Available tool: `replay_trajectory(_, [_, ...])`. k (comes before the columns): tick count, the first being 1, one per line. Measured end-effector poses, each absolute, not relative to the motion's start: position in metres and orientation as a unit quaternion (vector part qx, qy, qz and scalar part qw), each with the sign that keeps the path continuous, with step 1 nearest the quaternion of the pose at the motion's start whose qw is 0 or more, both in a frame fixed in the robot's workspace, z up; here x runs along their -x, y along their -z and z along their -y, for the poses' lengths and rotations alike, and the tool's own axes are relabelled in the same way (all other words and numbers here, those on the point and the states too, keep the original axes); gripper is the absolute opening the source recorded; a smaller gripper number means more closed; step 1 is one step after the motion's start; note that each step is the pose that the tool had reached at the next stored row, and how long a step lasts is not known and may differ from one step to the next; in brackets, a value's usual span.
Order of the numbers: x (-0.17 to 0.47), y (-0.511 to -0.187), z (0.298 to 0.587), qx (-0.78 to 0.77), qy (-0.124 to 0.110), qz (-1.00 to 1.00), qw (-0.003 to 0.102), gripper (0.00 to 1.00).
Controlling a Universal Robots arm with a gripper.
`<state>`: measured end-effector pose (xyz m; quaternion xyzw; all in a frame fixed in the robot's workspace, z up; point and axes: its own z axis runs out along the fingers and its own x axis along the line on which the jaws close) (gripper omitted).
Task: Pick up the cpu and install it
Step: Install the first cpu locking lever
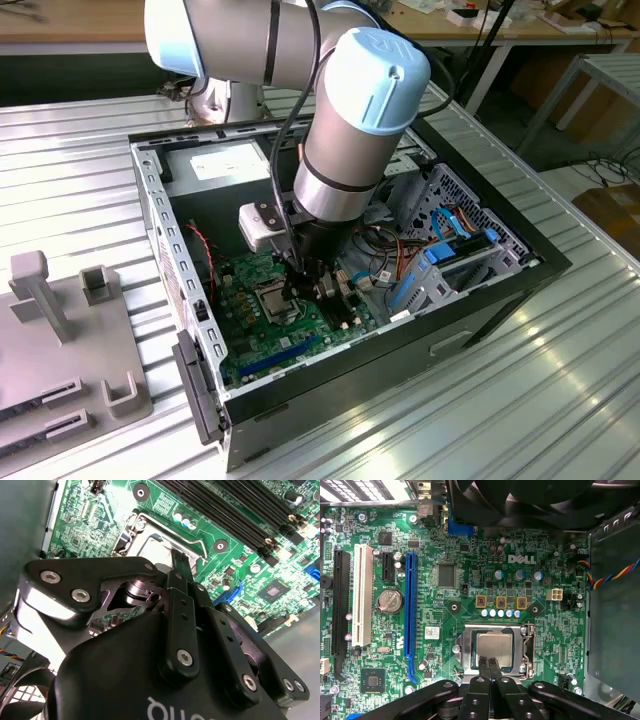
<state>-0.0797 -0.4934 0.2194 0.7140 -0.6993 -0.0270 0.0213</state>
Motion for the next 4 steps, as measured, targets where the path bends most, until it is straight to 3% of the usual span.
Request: replay_trajectory(4, [0.0801,-0.2194,0.4933,-0.714,0.027,0.699,0.021,0.11])
